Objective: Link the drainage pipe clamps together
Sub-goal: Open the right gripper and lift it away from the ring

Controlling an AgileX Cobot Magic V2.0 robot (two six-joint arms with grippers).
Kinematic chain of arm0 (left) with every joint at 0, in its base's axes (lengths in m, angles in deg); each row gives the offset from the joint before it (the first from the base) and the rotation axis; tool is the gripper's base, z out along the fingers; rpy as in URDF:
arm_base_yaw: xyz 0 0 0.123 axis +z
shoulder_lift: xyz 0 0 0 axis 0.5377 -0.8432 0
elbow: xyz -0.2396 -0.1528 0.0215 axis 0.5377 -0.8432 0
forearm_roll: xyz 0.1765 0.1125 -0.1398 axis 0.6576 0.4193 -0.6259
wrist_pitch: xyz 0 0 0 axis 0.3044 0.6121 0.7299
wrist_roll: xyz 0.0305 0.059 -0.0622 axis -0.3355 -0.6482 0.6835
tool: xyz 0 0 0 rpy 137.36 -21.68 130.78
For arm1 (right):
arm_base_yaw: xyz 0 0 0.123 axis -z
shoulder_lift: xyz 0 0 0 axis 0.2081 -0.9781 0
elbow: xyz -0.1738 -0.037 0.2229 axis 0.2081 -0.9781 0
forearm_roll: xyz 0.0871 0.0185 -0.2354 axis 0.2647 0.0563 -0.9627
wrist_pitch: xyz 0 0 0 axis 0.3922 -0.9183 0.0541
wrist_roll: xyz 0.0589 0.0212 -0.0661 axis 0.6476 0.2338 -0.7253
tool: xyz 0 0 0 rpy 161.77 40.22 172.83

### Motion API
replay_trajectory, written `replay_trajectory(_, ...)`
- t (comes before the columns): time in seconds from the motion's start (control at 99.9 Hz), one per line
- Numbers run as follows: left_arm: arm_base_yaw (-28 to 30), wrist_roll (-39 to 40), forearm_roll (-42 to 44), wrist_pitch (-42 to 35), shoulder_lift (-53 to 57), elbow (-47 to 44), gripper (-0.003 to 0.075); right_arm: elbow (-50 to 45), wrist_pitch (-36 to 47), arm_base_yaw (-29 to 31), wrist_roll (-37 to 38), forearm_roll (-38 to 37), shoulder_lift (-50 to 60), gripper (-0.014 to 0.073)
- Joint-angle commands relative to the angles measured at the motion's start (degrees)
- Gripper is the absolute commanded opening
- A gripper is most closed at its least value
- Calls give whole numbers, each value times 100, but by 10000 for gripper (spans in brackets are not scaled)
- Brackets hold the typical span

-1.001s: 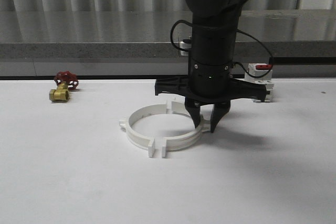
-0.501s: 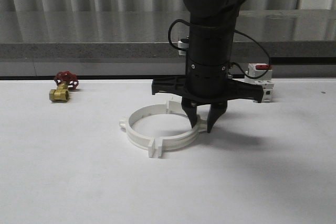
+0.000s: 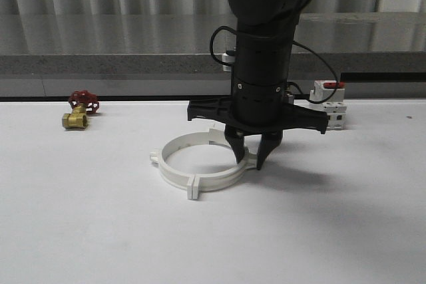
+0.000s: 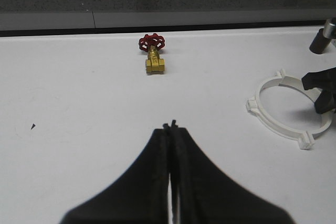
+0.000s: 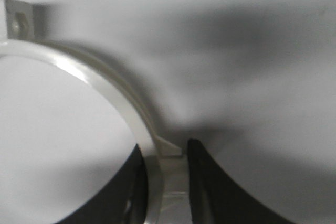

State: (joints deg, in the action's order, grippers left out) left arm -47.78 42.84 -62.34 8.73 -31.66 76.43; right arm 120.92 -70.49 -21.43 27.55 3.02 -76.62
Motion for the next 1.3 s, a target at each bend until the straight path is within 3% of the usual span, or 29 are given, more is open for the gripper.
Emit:
replay_trajectory(0.0, 11, 11, 12, -432, -7, 148, -20, 138, 159, -14, 15, 27, 204, 7)
replay_trajectory(0.09, 11, 11, 12, -432, -7, 148, -20, 138, 159, -14, 15, 29, 204, 17)
replay_trajectory(0.17, 11, 11, 12, -432, -7, 148, -20, 138, 159, -14, 15, 34, 204, 77)
replay_trajectory(0.461, 11, 11, 12, -432, -7, 148, -20, 138, 204, -14, -46, 34, 204, 479)
replay_trajectory(0.541, 11, 11, 12, -432, -7, 148, -20, 138, 204, -14, -46, 34, 204, 539)
replay_trajectory(0.931, 11, 11, 12, -432, -7, 148, -21, 138, 124, -4, -46, -128, 519, 549)
replay_trajectory(1.142, 11, 11, 12, -432, -7, 148, -20, 219, -462, -4, -53, -586, 938, 549)
replay_trajectory(1.292, 11, 11, 12, -432, -7, 148, -20, 279, -673, -4, -486, -661, 1447, 549)
